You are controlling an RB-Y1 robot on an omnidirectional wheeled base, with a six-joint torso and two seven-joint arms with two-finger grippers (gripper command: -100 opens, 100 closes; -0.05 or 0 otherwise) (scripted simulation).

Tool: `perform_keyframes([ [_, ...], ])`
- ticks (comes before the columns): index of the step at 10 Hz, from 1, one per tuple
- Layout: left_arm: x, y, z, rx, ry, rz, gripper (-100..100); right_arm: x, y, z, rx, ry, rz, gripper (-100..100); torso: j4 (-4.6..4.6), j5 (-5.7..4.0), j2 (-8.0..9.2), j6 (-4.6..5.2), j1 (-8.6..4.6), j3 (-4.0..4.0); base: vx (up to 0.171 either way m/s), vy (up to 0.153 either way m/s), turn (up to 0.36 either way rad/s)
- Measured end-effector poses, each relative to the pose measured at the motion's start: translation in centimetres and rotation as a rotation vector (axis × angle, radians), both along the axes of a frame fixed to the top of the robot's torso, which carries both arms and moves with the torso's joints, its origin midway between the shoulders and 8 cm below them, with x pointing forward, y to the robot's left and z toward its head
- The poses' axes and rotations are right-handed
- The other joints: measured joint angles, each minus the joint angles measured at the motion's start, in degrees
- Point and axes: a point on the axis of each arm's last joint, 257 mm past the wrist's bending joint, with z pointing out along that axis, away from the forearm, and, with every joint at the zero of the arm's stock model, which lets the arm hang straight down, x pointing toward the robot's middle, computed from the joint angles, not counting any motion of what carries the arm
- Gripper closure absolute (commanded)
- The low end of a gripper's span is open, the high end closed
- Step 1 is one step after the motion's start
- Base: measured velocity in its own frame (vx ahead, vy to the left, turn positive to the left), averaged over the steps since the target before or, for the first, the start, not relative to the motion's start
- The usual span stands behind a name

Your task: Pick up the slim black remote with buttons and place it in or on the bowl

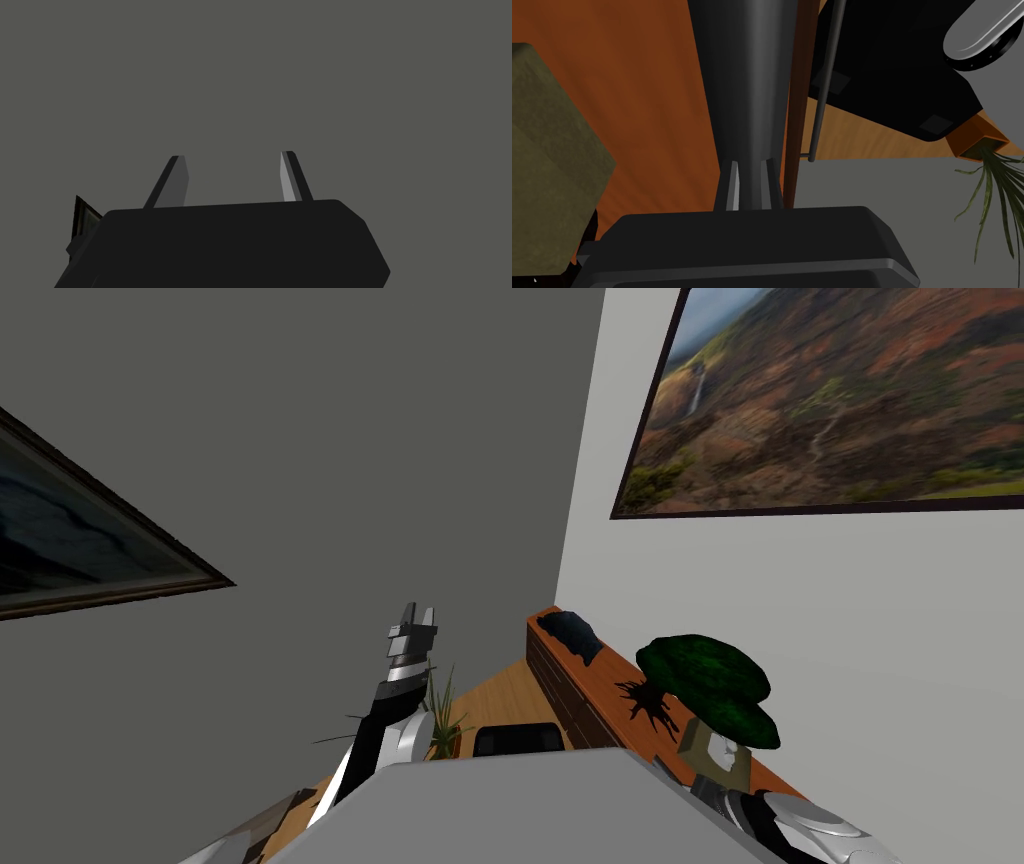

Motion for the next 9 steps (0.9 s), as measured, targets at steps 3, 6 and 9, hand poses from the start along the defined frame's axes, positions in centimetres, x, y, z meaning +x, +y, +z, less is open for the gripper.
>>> perform_keyframes([
  [3,0.0,0.0,0.0,0.000,0.000,0.000,0,-0.8,-1.8,1.3,0.003,0.017,-0.011,100,0.06,0.04,0.68,0.15,-0.06,0.35,-0.177,-0.008,-0.021],
  [6,0.0,0.0,0.0,0.000,0.000,0.000,0,-1.9,-3.8,2.7,-0.001,0.039,-0.029,100,0.06,0.01,0.54,0.09,-0.09,0.29,-0.134,-0.010,-0.010],
  [9,0.0,0.0,0.0,0.000,0.000,0.000,0,-2.6,-6.0,4.5,-0.003,0.054,-0.037,100,0.04,0.00,0.56,0.09,-0.08,0.28,-0.133,-0.010,-0.011],
])
